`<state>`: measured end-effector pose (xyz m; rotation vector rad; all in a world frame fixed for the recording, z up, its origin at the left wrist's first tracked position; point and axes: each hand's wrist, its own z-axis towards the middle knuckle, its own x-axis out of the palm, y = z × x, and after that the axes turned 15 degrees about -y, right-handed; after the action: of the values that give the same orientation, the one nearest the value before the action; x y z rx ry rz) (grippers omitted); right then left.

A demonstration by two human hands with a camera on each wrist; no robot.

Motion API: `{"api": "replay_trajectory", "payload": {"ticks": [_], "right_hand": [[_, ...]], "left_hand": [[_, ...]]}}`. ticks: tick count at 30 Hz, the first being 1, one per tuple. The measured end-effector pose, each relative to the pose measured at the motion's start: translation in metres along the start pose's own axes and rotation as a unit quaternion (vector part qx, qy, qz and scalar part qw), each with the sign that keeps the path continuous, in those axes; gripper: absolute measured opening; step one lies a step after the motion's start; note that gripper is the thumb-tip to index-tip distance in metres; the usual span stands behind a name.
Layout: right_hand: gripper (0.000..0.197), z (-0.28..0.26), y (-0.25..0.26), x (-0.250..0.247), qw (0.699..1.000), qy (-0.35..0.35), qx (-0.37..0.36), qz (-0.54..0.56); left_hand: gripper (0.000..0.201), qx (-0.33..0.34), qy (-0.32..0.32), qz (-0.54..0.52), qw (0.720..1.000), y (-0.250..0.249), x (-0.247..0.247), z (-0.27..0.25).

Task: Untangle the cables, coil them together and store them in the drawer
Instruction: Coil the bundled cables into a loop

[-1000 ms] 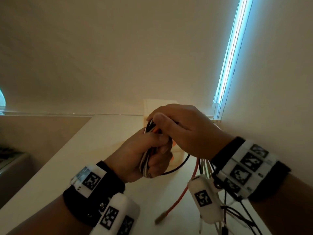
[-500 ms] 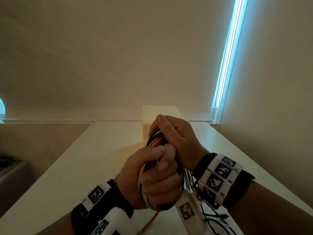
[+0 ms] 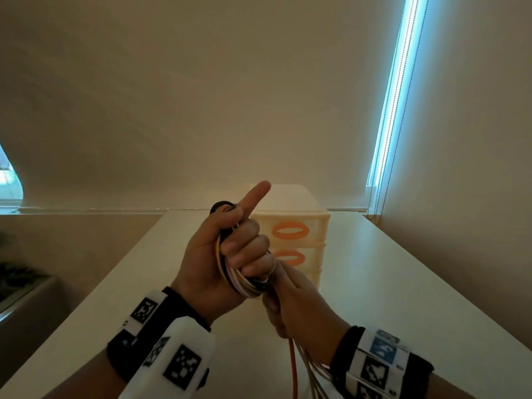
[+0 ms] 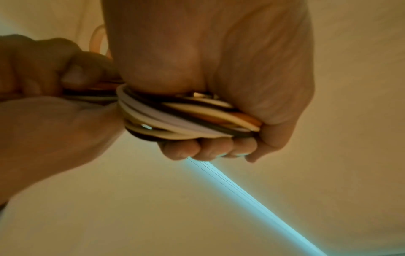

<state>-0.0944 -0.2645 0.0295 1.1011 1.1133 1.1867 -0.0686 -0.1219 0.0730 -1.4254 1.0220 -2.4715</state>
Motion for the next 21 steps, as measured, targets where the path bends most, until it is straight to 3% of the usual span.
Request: {"api": "replay_trajectory", "payload": {"ticks": [4,9,13,16,21], "right_hand": [[0.037,-0.004,0.008,0.001,0.999,-0.003,0.038,-0.015],[0.04,-0.001,0.006,-0.001,0.978,-0.03,-0.062,-0.195],[0.029,-0.014,0.011,-0.001,0.976,0.014,-0.045,-0.214],[0.027,-0.025,0.013,0.003,0.973,0.039,-0.029,-0.224],[0.022,-0.039,0.025,0.008,0.952,0.075,-0.015,-0.295]], "left_hand": [[0.053,0.05,-0.066,0.022,0.996,0.004,0.0,0.003],[0.043,0.104,-0.174,0.066,0.977,0.007,0.015,0.002],[0.042,0.165,-0.225,0.107,0.954,0.004,0.017,0.004],[0.04,0.173,-0.262,0.099,0.944,0.001,0.014,0.007],[0.042,0.259,-0.302,0.224,0.89,-0.003,0.008,0.007]]}}
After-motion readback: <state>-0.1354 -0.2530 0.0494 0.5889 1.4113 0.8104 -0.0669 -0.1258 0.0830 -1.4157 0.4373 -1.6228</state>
